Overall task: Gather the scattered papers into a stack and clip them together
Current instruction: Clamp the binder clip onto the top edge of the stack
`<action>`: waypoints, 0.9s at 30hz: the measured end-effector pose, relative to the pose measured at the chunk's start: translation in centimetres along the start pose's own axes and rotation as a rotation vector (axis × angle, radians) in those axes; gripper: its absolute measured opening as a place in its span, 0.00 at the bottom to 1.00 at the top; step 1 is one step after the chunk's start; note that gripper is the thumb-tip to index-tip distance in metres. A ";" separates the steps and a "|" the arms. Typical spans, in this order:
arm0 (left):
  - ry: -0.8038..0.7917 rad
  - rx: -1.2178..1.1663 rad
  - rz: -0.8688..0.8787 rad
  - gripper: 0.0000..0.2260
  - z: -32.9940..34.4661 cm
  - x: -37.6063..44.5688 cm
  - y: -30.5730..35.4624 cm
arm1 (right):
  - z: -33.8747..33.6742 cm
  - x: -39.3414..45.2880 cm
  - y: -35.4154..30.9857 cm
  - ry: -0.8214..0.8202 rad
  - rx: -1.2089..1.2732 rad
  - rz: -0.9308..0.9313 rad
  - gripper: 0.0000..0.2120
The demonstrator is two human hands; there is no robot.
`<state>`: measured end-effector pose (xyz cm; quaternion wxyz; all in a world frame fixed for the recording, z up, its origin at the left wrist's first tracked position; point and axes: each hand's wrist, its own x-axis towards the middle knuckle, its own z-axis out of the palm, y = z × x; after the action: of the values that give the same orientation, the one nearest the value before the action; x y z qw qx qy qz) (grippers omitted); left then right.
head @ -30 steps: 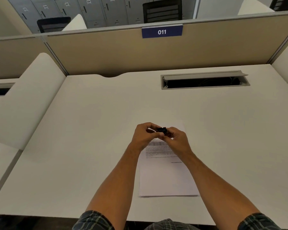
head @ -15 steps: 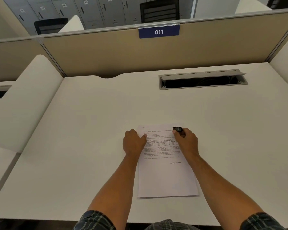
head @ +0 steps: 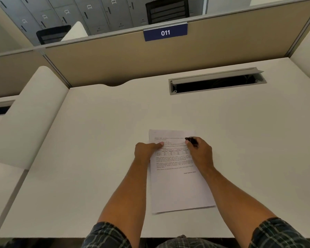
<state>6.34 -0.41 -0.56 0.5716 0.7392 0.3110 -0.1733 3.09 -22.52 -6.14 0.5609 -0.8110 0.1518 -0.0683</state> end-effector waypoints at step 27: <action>-0.367 -0.402 0.437 0.26 -2.9 -3.8 1.5 | -5.4 0.8 -7.2 0.041 1.102 0.434 0.07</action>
<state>4.22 1.10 3.74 0.7756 0.6177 0.0653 -0.1122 3.52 -25.24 2.48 0.8976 -0.3489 0.2671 -0.0366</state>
